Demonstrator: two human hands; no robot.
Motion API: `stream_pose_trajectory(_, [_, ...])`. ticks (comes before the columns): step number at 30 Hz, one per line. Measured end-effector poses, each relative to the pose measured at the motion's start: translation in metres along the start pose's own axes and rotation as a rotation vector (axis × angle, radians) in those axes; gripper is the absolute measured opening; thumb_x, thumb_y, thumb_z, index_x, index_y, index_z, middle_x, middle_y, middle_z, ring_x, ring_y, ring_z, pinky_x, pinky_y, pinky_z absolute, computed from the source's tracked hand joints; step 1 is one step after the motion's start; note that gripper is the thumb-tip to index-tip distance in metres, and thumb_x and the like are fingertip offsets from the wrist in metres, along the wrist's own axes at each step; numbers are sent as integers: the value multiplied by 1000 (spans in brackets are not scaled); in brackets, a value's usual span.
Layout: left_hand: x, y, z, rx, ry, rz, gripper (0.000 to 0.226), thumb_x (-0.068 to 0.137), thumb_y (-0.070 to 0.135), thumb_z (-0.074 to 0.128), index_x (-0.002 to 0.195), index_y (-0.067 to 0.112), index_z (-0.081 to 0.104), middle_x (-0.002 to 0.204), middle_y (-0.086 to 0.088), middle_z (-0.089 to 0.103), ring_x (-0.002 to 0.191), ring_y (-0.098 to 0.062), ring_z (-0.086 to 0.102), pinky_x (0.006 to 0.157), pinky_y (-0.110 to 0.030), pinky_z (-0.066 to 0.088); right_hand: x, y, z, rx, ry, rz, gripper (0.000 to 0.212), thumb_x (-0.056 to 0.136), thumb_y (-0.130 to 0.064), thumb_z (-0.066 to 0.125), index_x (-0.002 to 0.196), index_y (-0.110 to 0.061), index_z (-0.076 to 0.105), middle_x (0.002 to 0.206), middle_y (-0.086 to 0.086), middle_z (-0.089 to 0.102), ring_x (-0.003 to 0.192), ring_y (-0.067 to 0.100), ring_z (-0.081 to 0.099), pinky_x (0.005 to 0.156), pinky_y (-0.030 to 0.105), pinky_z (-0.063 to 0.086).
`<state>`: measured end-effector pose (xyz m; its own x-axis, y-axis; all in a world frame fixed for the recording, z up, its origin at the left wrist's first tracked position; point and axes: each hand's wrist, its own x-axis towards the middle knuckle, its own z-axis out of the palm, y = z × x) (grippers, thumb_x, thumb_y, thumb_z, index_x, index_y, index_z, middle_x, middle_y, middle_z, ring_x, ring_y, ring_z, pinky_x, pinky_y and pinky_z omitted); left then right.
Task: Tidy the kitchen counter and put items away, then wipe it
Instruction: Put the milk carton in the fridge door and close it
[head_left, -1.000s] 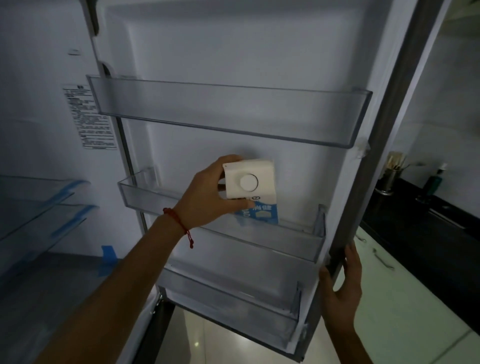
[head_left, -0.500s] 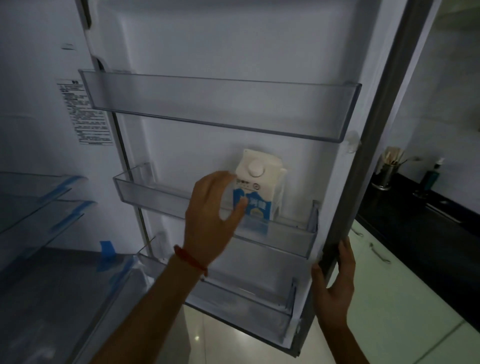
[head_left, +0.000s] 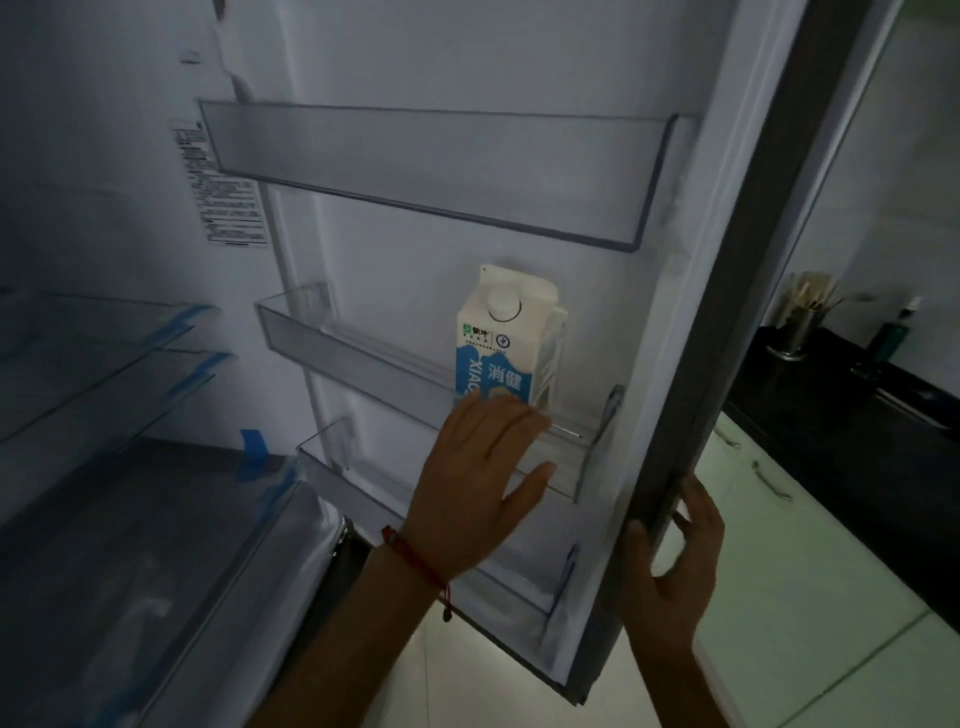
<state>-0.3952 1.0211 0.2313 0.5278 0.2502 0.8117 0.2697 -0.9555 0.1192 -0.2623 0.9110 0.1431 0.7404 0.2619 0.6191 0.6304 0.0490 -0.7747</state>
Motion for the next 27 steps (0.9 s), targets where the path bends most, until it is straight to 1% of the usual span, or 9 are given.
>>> stream_pose_trajectory(7, [-42, -12, -61, -49, -2, -31, 42, 90, 32, 46, 103, -4, 64, 107, -21, 67, 112, -19, 47, 99, -50, 43, -16, -40, -14, 127, 93, -68, 52, 89, -24, 45, 139, -14, 33, 138, -11, 40, 128, 6, 39, 106, 11, 31])
stream_pose_trajectory(11, [-77, -23, -116, 4, -43, -37, 50, 93, 39, 36, 114, 0, 57, 117, -22, 62, 118, -22, 43, 101, -53, 38, -43, -81, -9, 254, 27, -73, 43, 91, -19, 41, 134, -22, 37, 137, 8, 47, 123, 12, 46, 104, 14, 37])
stream_pose_trajectory(12, [-87, -25, -132, 43, -36, -45, 48, 93, 39, 37, 116, 2, 56, 120, -19, 60, 119, -22, 42, 102, -55, 37, -53, -90, -7, 270, -1, -68, 43, 91, -18, 40, 133, -18, 38, 132, 8, 52, 120, 12, 49, 102, 15, 39])
stream_pose_trajectory(15, [-112, -33, -185, 161, 44, -83, 47, 94, 39, 32, 116, 5, 57, 125, -13, 54, 123, -24, 39, 106, -51, 34, -82, -119, 2, 305, -48, -38, 37, 90, -15, 40, 125, -27, 44, 111, -30, 60, 106, -12, 53, 93, 7, 42])
stream_pose_trajectory(18, [-137, -44, -237, 237, 199, -50, 37, 94, 31, 38, 121, 7, 48, 129, -12, 49, 129, -26, 38, 109, -41, 28, -112, -146, 12, 264, -79, -79, 49, 90, -8, 40, 109, -54, 47, 87, -31, 57, 86, -21, 52, 75, -3, 40])
stream_pose_trajectory(20, [-153, -55, -265, 235, 322, -49, 36, 94, 25, 43, 124, 5, 46, 137, -6, 45, 137, -20, 31, 113, -37, 27, -133, -160, 21, 308, -108, -66, 36, 91, -17, 42, 110, -46, 52, 84, -21, 58, 80, -17, 53, 70, -1, 41])
stream_pose_trajectory(21, [-160, -61, -276, 232, 381, -66, 37, 94, 24, 44, 125, 4, 45, 144, -1, 39, 140, -17, 27, 114, -37, 25, -144, -164, 26, 327, -123, -47, 26, 90, -25, 43, 112, -28, 57, 83, -21, 60, 78, -13, 54, 69, 2, 42])
stream_pose_trajectory(23, [-172, -76, -290, 256, 474, -125, 42, 94, 22, 45, 131, 2, 39, 151, 1, 25, 143, -17, 18, 117, -38, 21, -164, -175, 39, 326, -158, -52, 46, 87, -36, 44, 109, 3, 57, 74, -18, 58, 71, -8, 53, 64, 5, 41])
stream_pose_trajectory(27, [-189, -107, -297, 284, 487, -347, 54, 94, 27, 43, 140, 3, 26, 148, -19, 9, 142, -30, 13, 117, -47, 18, -197, -206, 67, 334, -234, -48, 38, 89, -34, 48, 116, -8, 54, 89, -10, 58, 81, 0, 55, 69, 11, 47])
